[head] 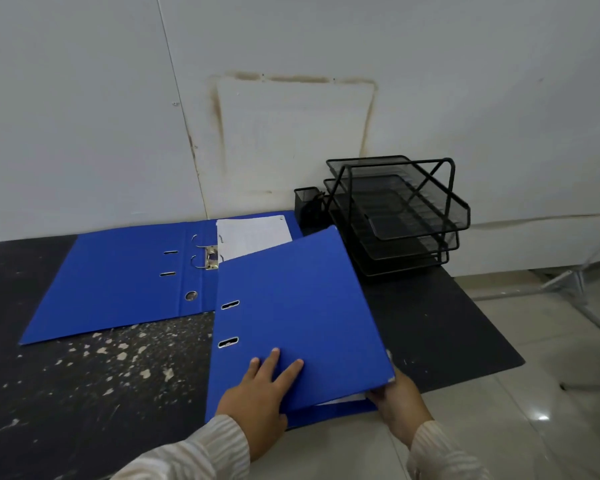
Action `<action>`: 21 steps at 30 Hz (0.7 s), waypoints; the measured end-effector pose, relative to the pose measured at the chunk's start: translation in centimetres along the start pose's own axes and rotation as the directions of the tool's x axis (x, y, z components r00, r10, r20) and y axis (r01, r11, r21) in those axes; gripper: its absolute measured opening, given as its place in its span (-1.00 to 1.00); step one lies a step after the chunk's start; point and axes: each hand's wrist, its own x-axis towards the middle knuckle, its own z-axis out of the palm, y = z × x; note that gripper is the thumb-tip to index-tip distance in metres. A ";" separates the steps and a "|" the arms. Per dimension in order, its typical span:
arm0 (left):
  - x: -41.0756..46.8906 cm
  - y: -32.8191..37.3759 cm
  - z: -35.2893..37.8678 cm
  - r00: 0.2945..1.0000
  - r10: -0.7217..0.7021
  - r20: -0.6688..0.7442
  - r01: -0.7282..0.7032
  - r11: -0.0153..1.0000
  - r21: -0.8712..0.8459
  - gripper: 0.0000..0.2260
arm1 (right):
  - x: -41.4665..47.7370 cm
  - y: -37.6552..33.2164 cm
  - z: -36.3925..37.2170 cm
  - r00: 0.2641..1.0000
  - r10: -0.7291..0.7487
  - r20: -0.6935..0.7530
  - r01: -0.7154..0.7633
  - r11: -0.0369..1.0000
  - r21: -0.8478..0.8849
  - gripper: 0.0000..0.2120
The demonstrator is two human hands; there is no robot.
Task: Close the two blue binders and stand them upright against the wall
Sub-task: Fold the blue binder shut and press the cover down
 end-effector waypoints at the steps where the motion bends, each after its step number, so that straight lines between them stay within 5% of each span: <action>1: 0.4 0.3 0.1 1.000 0.001 0.029 -0.002 1.000 0.031 -0.31 | 0.3 -0.2 -0.8 0.998 0.049 0.031 -0.051 0.994 0.101 -0.64; 4: 1.4 1.1 0.5 0.994 -0.014 0.110 0.003 0.994 0.106 -0.33 | 0.9 -0.7 -2.6 0.986 0.103 0.129 -0.119 0.985 0.122 -0.52; 7: 2.2 1.7 1.1 0.985 -0.034 0.168 0.006 0.987 0.162 -0.35 | 1.3 -0.9 -3.0 0.969 0.118 0.216 -0.132 0.990 0.055 -0.68; 10: 2.7 2.0 1.7 0.978 -0.055 0.199 0.012 0.978 0.209 -0.35 | 1.8 -0.8 -2.8 0.976 0.119 0.183 -0.077 0.972 -0.220 -0.76; 16: 2.7 1.4 2.0 0.982 -0.045 0.182 -0.005 0.964 0.266 -0.35 | 2.4 -0.7 -2.2 0.996 -0.022 0.081 0.068 0.779 -0.623 -0.70; 21: 2.2 -1.1 2.3 0.996 -0.076 0.044 0.069 0.987 0.143 -0.31 | 2.7 -0.3 -0.5 0.988 -0.122 0.095 0.146 0.527 -0.837 -0.39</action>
